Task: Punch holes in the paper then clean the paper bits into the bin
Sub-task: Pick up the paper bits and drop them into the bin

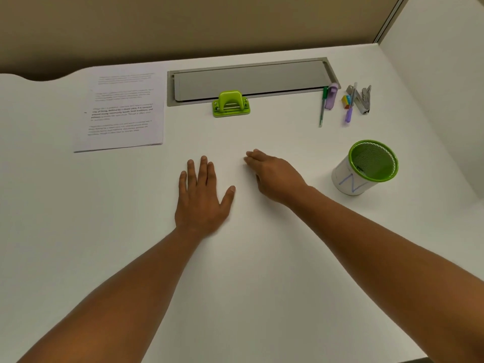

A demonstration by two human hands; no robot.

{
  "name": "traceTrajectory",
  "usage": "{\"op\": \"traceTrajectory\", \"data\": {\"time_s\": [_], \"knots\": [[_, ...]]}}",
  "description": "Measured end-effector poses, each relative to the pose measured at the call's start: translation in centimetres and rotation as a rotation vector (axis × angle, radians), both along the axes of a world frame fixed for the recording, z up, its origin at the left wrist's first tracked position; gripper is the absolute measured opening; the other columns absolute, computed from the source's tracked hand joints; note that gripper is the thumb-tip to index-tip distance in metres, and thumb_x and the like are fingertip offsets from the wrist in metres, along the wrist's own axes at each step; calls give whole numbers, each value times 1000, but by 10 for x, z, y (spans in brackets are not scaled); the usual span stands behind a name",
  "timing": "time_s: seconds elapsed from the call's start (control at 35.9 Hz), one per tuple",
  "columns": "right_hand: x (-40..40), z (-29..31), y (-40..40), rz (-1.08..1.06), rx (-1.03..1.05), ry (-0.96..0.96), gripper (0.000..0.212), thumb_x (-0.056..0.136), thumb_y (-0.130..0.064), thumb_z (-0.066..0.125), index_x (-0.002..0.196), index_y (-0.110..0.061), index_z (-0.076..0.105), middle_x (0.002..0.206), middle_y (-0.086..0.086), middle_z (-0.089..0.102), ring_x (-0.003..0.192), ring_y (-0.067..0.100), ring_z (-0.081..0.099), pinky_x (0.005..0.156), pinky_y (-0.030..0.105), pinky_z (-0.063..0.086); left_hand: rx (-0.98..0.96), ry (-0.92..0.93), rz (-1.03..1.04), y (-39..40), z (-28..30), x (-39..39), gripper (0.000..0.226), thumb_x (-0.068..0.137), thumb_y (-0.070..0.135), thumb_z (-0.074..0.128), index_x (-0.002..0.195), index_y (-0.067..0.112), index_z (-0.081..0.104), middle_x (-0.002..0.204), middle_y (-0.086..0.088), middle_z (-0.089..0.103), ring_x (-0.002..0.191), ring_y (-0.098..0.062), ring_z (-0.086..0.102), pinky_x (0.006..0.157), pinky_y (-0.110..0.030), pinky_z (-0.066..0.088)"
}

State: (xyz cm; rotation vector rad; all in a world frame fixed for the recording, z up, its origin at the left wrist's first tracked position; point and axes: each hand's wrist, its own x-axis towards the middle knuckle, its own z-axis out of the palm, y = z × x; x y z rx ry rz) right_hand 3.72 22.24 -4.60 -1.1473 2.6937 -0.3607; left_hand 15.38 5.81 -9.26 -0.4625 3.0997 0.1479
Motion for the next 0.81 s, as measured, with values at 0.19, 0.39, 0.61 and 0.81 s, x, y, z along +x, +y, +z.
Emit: {"op": "traceTrajectory", "data": {"time_s": [0.19,0.39,0.61,0.81], "knots": [[-13,-3,-11,47,136,13,56,95,-1,36,150,-7,30,160,5,23,147,22,23,113,39,33,23,1,0,0,-1,-1,83,95,66,12,158,11,12,167,-6,1,153,-29,-5,124,-47,6],[13,-5,32,95,155,32,57,96,-3,36,151,-11,28,161,0,21,146,21,24,112,39,36,17,8,0,0,-2,0,83,96,65,14,157,9,15,166,-7,4,153,-30,-2,124,-47,6],[27,-4,66,-163,-186,-43,42,94,-6,47,135,-15,56,135,3,58,128,22,50,106,29,38,14,6,-1,1,0,1,83,96,64,12,157,9,14,166,-7,3,153,-31,-2,124,-47,5],[25,-6,66,-393,-149,-126,22,91,-30,61,107,-16,68,98,3,61,91,23,58,78,32,46,31,5,-6,1,-1,1,83,95,65,12,157,10,12,167,-6,1,153,-30,-4,124,-47,4]]}}
